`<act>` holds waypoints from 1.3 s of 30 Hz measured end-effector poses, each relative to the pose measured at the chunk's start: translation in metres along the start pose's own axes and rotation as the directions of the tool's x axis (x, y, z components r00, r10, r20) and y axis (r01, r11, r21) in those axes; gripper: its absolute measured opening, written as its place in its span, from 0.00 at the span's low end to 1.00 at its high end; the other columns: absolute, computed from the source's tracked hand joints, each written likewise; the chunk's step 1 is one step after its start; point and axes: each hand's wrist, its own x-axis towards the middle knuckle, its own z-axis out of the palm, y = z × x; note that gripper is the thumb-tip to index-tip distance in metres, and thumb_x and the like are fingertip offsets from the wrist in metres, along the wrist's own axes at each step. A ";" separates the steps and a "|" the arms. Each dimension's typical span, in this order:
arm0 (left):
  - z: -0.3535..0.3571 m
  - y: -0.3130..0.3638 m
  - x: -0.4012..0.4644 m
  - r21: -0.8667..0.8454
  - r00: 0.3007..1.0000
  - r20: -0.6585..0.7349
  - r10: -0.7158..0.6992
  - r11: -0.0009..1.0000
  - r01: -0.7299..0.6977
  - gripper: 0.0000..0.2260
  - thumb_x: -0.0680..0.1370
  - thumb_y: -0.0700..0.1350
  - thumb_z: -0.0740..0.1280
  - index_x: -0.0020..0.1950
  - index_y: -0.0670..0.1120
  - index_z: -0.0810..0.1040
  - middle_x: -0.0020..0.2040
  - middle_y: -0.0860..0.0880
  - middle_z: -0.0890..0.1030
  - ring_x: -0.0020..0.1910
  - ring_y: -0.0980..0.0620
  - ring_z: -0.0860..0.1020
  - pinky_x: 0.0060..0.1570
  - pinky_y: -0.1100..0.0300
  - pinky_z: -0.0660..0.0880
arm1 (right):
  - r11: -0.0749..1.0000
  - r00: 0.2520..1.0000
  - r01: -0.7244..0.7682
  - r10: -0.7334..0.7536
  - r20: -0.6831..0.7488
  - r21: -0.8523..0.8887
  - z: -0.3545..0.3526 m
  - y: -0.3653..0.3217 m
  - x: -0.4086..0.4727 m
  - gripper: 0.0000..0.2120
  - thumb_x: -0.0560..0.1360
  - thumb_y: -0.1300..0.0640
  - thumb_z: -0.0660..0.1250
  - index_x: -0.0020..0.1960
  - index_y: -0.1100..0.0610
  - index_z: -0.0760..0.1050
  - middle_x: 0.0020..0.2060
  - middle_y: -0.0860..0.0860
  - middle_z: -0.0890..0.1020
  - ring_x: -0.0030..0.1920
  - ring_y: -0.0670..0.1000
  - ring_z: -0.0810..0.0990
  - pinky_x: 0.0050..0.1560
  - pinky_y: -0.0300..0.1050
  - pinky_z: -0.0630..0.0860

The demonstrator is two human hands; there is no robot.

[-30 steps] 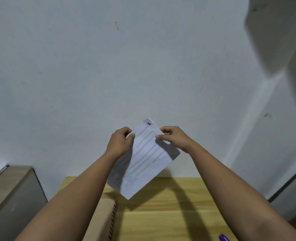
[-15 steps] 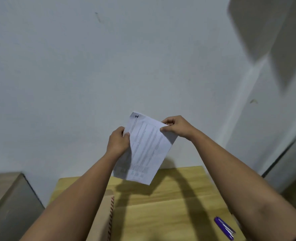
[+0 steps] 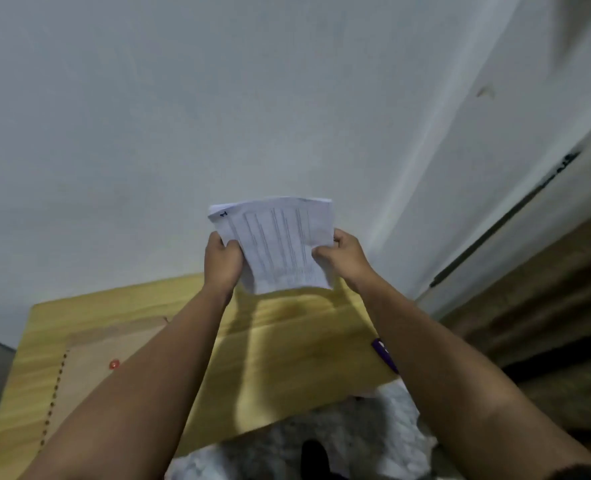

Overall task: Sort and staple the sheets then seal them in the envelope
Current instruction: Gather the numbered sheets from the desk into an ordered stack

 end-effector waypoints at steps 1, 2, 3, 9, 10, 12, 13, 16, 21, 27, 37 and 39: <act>0.009 -0.011 0.000 -0.002 1.000 0.011 -0.017 1.000 0.017 0.13 0.80 0.38 0.56 0.61 0.44 0.76 0.52 0.51 0.80 0.50 0.52 0.78 0.46 0.55 0.75 | 1.000 1.000 -0.019 0.019 -0.014 -0.006 -0.001 0.018 0.004 0.16 0.68 0.62 0.73 0.56 0.64 0.81 0.49 0.57 0.86 0.47 0.58 0.86 0.50 0.56 0.83; 0.017 -0.025 0.003 0.009 0.999 0.017 -0.035 0.999 0.035 0.14 0.80 0.38 0.57 0.62 0.45 0.77 0.53 0.50 0.82 0.51 0.52 0.79 0.46 0.57 0.75 | 0.999 0.999 -0.040 0.039 -0.020 -0.023 -0.002 0.034 0.007 0.20 0.66 0.60 0.74 0.55 0.66 0.80 0.46 0.59 0.85 0.43 0.56 0.83 0.46 0.54 0.81; 0.024 -0.038 0.005 0.038 0.998 0.019 -0.052 0.998 0.051 0.15 0.80 0.39 0.58 0.62 0.45 0.79 0.55 0.49 0.83 0.52 0.51 0.80 0.47 0.58 0.75 | 0.997 0.998 -0.056 0.055 -0.021 -0.056 -0.002 0.052 0.011 0.22 0.64 0.57 0.73 0.55 0.68 0.80 0.45 0.61 0.85 0.42 0.55 0.82 0.43 0.55 0.80; 0.058 -0.090 0.010 0.179 0.986 -0.006 -0.167 0.970 0.166 0.07 0.81 0.37 0.60 0.52 0.44 0.76 0.50 0.50 0.77 0.44 0.50 0.73 0.40 0.58 0.69 | 0.985 0.995 -0.024 0.041 0.095 -0.170 -0.007 0.131 0.032 0.13 0.69 0.62 0.72 0.52 0.65 0.82 0.43 0.56 0.83 0.43 0.51 0.80 0.45 0.48 0.77; 0.062 -0.091 0.009 0.176 0.984 -0.013 -0.180 0.968 0.180 0.07 0.81 0.37 0.60 0.54 0.43 0.76 0.49 0.51 0.77 0.44 0.50 0.73 0.39 0.58 0.68 | 0.984 0.994 -0.008 0.026 0.103 -0.177 -0.009 0.131 0.034 0.12 0.69 0.62 0.72 0.52 0.65 0.83 0.42 0.55 0.83 0.42 0.50 0.80 0.44 0.47 0.77; 0.069 -0.091 0.010 0.173 0.986 -0.018 -0.168 0.970 0.168 0.08 0.81 0.36 0.59 0.55 0.37 0.76 0.44 0.53 0.75 0.42 0.51 0.72 0.37 0.60 0.68 | 0.971 0.996 0.032 -0.010 0.094 -0.236 -0.013 0.132 0.042 0.09 0.71 0.61 0.73 0.48 0.65 0.85 0.40 0.55 0.85 0.42 0.50 0.81 0.41 0.52 0.78; 0.071 -0.089 0.012 0.165 0.986 -0.029 -0.163 0.972 0.165 0.08 0.81 0.37 0.58 0.55 0.37 0.76 0.42 0.54 0.75 0.42 0.51 0.72 0.37 0.60 0.68 | 0.964 0.996 0.039 -0.017 0.088 -0.261 -0.014 0.130 0.046 0.09 0.73 0.61 0.74 0.49 0.66 0.85 0.41 0.57 0.86 0.43 0.51 0.81 0.42 0.56 0.79; 0.077 -0.082 0.016 0.130 0.982 -0.069 -0.176 0.974 0.183 0.09 0.81 0.38 0.59 0.56 0.40 0.78 0.46 0.49 0.78 0.46 0.49 0.74 0.43 0.58 0.70 | 0.965 0.993 -0.036 0.063 0.096 -0.259 -0.019 0.125 0.060 0.08 0.74 0.61 0.75 0.48 0.67 0.84 0.43 0.60 0.86 0.45 0.50 0.81 0.42 0.55 0.78; 0.077 -0.081 0.010 0.218 0.974 0.043 -0.221 0.954 0.207 0.11 0.83 0.41 0.59 0.61 0.46 0.79 0.57 0.47 0.82 0.57 0.45 0.78 0.54 0.52 0.74 | 0.969 0.967 -0.070 0.124 0.223 -0.236 -0.024 0.131 0.068 0.04 0.73 0.63 0.73 0.46 0.57 0.81 0.44 0.54 0.84 0.47 0.51 0.81 0.45 0.51 0.77; 0.075 -0.053 0.009 0.220 0.984 0.035 -0.174 0.962 0.162 0.11 0.85 0.42 0.59 0.59 0.46 0.81 0.58 0.48 0.83 0.58 0.45 0.80 0.58 0.51 0.76 | 0.980 0.926 -0.158 0.189 0.326 -0.118 -0.038 0.109 0.077 0.13 0.77 0.60 0.72 0.61 0.62 0.81 0.55 0.54 0.85 0.50 0.51 0.85 0.46 0.47 0.82; 0.080 -0.020 0.016 0.223 0.996 0.022 -0.090 0.971 0.082 0.10 0.85 0.41 0.62 0.57 0.40 0.82 0.53 0.48 0.85 0.57 0.45 0.82 0.54 0.52 0.77 | 0.938 0.818 -0.341 0.261 0.512 0.066 -0.063 0.096 0.096 0.23 0.69 0.47 0.77 0.62 0.54 0.83 0.58 0.54 0.86 0.60 0.64 0.84 0.66 0.73 0.73; 0.081 -0.016 0.013 0.210 0.997 0.017 -0.076 0.975 0.071 0.10 0.85 0.41 0.62 0.61 0.42 0.81 0.53 0.49 0.85 0.57 0.46 0.83 0.53 0.53 0.77 | 0.925 0.809 -0.364 0.257 0.528 0.107 -0.066 0.096 0.096 0.24 0.70 0.47 0.79 0.62 0.56 0.82 0.59 0.56 0.86 0.63 0.71 0.80 0.67 0.78 0.67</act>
